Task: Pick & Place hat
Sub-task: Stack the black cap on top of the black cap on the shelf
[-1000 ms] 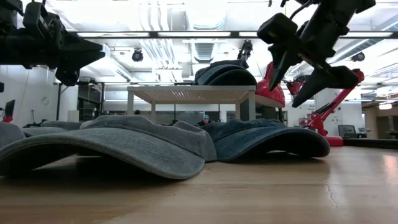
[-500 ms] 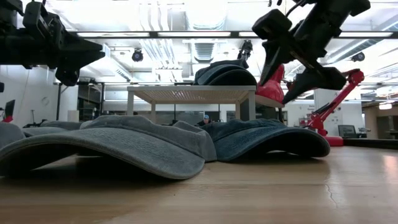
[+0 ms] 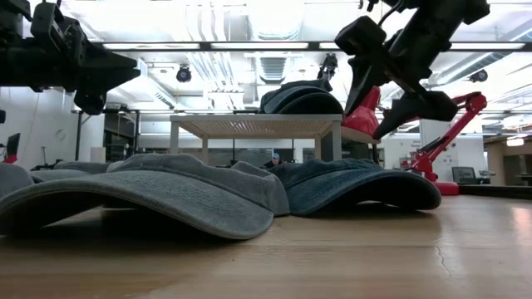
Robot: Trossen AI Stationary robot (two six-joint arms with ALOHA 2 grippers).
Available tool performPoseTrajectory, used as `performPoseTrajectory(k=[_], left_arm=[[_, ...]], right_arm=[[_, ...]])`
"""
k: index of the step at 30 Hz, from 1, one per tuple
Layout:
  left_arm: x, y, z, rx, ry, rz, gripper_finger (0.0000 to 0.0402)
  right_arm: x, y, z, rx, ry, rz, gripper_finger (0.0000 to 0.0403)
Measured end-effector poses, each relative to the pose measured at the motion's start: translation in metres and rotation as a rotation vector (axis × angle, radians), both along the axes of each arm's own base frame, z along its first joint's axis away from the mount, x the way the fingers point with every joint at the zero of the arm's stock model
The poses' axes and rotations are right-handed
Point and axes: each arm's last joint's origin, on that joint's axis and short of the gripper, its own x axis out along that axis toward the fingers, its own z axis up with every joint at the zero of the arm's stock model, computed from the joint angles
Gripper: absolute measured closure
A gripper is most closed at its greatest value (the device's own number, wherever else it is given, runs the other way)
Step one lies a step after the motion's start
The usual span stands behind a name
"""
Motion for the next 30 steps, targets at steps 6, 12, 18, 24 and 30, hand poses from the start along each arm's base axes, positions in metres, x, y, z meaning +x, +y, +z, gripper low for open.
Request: performPoseTrajectory(k=[6,12,18,24,30], left_arm=[[0.0,0.0,0.0,0.0,0.0,0.001,0.0303],[0.0,0.0,-0.001,0.001,0.012,0.001,0.0303],[0.001,0.0,-0.002,0.001,0.027,0.0,0.0303],[0.001,0.0,-0.003,0.001,0.038,-0.001,0.0303],[0.001,0.0,-0.003,0.001,0.039,-0.001,0.0303]], right_arm=[[0.009,-0.007,-0.017,0.052,0.073,0.031,0.0138],[0.022,-0.014,-0.048,0.085,0.199,0.012,0.0138],[0.043,-0.016,-0.072,0.155,0.283,0.039,0.0141],[0.062,-0.013,-0.078,0.195,0.316,0.058,0.0188],[0.067,-0.014,-0.069,0.14,0.378,0.055,0.027]])
